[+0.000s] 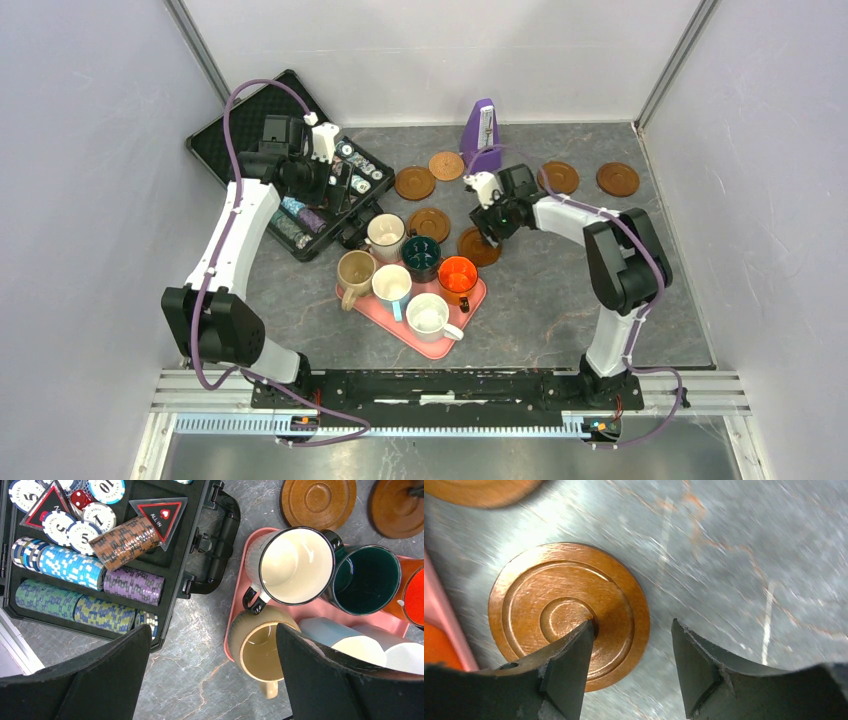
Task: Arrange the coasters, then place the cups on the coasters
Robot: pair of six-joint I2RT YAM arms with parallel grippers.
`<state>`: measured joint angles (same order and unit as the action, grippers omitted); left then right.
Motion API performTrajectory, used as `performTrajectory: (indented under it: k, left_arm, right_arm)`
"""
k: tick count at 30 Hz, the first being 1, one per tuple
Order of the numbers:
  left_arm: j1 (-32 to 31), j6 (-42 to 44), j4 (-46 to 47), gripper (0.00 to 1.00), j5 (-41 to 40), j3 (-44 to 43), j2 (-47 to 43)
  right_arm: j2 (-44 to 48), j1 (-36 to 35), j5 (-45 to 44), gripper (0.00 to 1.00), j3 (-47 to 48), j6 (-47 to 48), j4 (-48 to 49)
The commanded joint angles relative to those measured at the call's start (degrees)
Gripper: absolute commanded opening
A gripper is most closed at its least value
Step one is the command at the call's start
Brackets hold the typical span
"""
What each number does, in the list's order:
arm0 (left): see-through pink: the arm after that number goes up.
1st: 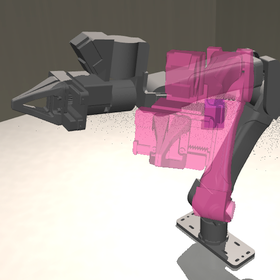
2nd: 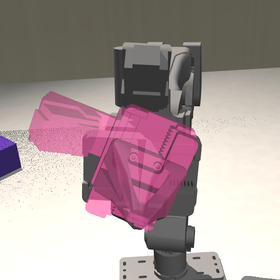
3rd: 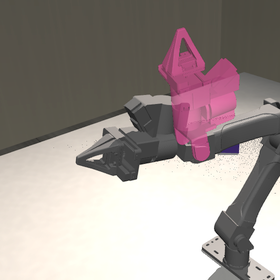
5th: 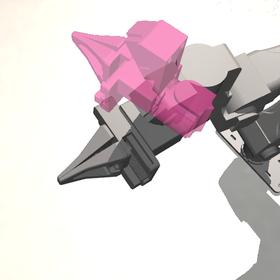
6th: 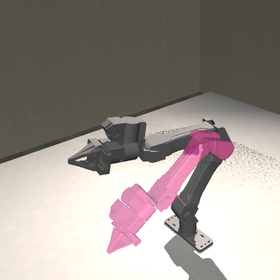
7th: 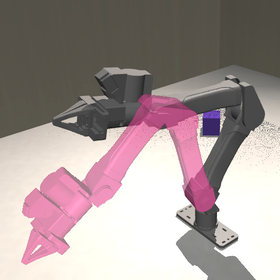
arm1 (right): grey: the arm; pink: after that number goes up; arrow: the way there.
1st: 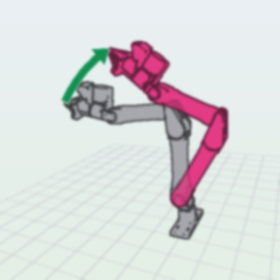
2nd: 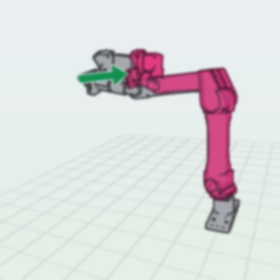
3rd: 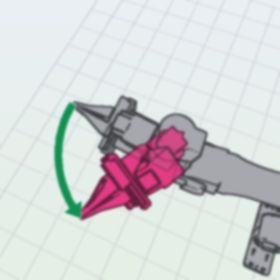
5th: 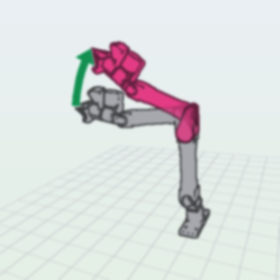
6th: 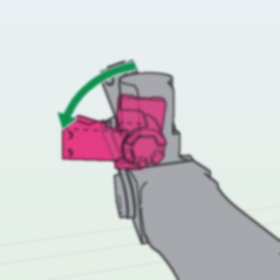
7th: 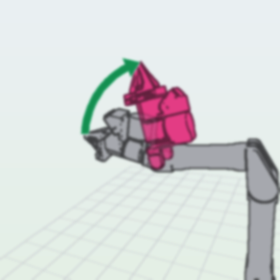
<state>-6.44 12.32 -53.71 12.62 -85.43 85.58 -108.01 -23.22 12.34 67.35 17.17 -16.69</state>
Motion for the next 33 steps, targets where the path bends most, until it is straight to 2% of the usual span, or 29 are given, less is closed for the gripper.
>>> performTrajectory:
  k: [1, 5, 15, 24, 33]
  left_arm:
    - [0.28, 2.43, 0.45, 1.0, 2.23, -0.84, 0.11]
    - [0.27, 2.12, 1.25, 1.0, 3.27, -0.21, 0.5]
    - [0.28, 1.18, 3.52, 1.0, 3.63, 0.7, 0.4]
    - [0.28, 1.47, 3.44, 1.0, 2.85, -0.01, 0.57]
    - [0.28, 1.53, 3.44, 1.0, 1.75, 0.04, 0.42]
  right_arm:
    - [2.6, 6.48, -3.57, 0.63, -4.01, 4.99, -5.98]
    - [4.41, 12.19, -3.1, 0.59, -5.27, 8.1, -9.5]
    - [6.64, 28.92, -4.84, 0.59, -7.21, 16.82, -14.15]
    - [-0.84, 41.55, -4.34, 0.6, 4.12, 21.99, -17.3]
    - [-7.93, 47.77, -5.19, 0.6, 16.47, 23.26, -19.89]
